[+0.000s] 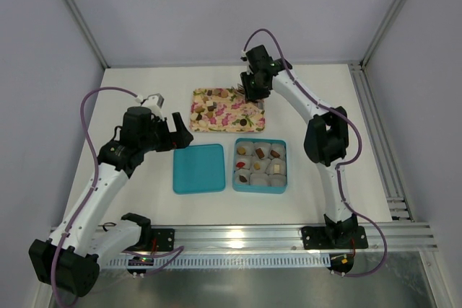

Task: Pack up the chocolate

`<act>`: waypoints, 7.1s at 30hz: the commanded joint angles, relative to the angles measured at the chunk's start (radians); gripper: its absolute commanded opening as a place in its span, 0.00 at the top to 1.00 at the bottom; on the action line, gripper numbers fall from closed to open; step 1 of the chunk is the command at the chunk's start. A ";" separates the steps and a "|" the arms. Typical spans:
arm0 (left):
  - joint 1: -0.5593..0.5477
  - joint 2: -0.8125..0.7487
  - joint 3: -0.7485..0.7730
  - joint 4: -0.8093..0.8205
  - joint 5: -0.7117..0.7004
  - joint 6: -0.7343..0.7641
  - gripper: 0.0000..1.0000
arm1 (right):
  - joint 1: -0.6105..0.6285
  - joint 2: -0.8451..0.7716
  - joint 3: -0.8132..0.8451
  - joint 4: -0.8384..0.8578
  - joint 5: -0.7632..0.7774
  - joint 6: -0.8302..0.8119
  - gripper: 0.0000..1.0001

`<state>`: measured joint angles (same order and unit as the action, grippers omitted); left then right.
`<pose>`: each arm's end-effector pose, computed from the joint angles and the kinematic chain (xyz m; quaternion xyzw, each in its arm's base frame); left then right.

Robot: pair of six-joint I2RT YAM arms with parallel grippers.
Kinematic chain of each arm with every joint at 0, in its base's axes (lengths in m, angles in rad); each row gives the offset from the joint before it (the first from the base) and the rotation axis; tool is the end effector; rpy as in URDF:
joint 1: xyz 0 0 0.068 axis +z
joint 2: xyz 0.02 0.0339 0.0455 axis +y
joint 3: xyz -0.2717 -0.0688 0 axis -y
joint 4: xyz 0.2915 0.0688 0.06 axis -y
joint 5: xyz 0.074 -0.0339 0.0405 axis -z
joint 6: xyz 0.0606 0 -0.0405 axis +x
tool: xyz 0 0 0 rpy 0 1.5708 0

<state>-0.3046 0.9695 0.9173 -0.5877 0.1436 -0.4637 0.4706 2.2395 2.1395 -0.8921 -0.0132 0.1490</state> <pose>0.2531 -0.0886 0.3023 -0.0387 0.8911 -0.2272 0.3910 0.4971 0.2538 0.2446 -0.1553 0.9457 0.0930 0.2698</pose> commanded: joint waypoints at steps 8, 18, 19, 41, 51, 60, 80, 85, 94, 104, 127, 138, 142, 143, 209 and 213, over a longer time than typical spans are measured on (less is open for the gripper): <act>0.004 -0.008 -0.001 0.015 0.011 0.000 0.00 | 0.019 -0.014 0.023 0.007 0.042 -0.022 0.60; 0.002 -0.011 -0.003 0.015 0.010 0.000 0.00 | 0.020 -0.008 0.025 -0.007 0.025 -0.017 0.63; 0.002 -0.012 -0.003 0.014 0.008 0.000 0.00 | 0.020 -0.008 0.026 -0.008 0.025 -0.017 0.64; 0.004 -0.022 -0.003 0.014 0.007 0.000 0.00 | 0.011 -0.282 -0.220 0.031 -0.108 0.035 0.68; 0.002 -0.029 -0.001 0.014 0.007 -0.001 0.00 | -0.001 -0.394 -0.361 0.041 -0.137 0.054 0.68; 0.002 -0.031 -0.003 0.014 0.010 -0.001 0.00 | -0.015 -0.552 -0.483 0.016 -0.165 0.055 0.68; 0.004 -0.035 -0.001 0.016 0.008 -0.001 0.00 | -0.024 -0.902 -0.717 -0.179 -0.237 0.046 0.68; 0.002 -0.031 0.000 0.015 0.014 0.000 0.00 | -0.024 -0.988 -0.791 -0.252 -0.267 0.043 0.68; 0.004 -0.026 0.000 0.015 0.017 -0.001 0.00 | -0.023 -1.106 -0.935 -0.326 -0.306 0.027 0.68; 0.004 -0.022 0.000 0.015 0.014 0.000 0.00 | 0.005 -1.155 -0.994 -0.346 -0.337 0.046 0.68; 0.004 -0.020 -0.001 0.016 0.019 0.000 0.00 | 0.074 -1.186 -1.083 -0.308 -0.304 0.112 0.66; 0.004 -0.017 -0.001 0.017 0.017 -0.001 0.00 | 0.076 -1.176 -1.083 -0.291 -0.298 0.110 0.62; 0.002 -0.015 0.000 0.017 0.016 0.000 0.00 | 0.076 -1.173 -1.081 -0.291 -0.297 0.106 0.62; 0.004 -0.015 -0.001 0.017 0.016 0.000 0.00 | 0.076 -1.172 -1.080 -0.291 -0.295 0.104 0.62; 0.002 0.000 0.000 0.012 0.033 -0.007 0.00 | -0.177 -0.988 -0.748 -0.216 -0.300 0.043 0.58; 0.002 0.017 -0.005 0.012 0.030 -0.013 0.00 | -0.325 -0.888 -0.728 -0.046 -0.311 0.102 0.58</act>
<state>-0.3046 0.9752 0.9173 -0.5877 0.1581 -0.4675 0.2298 1.3003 1.3712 -1.1046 -0.3176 0.2138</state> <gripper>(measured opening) 0.996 0.424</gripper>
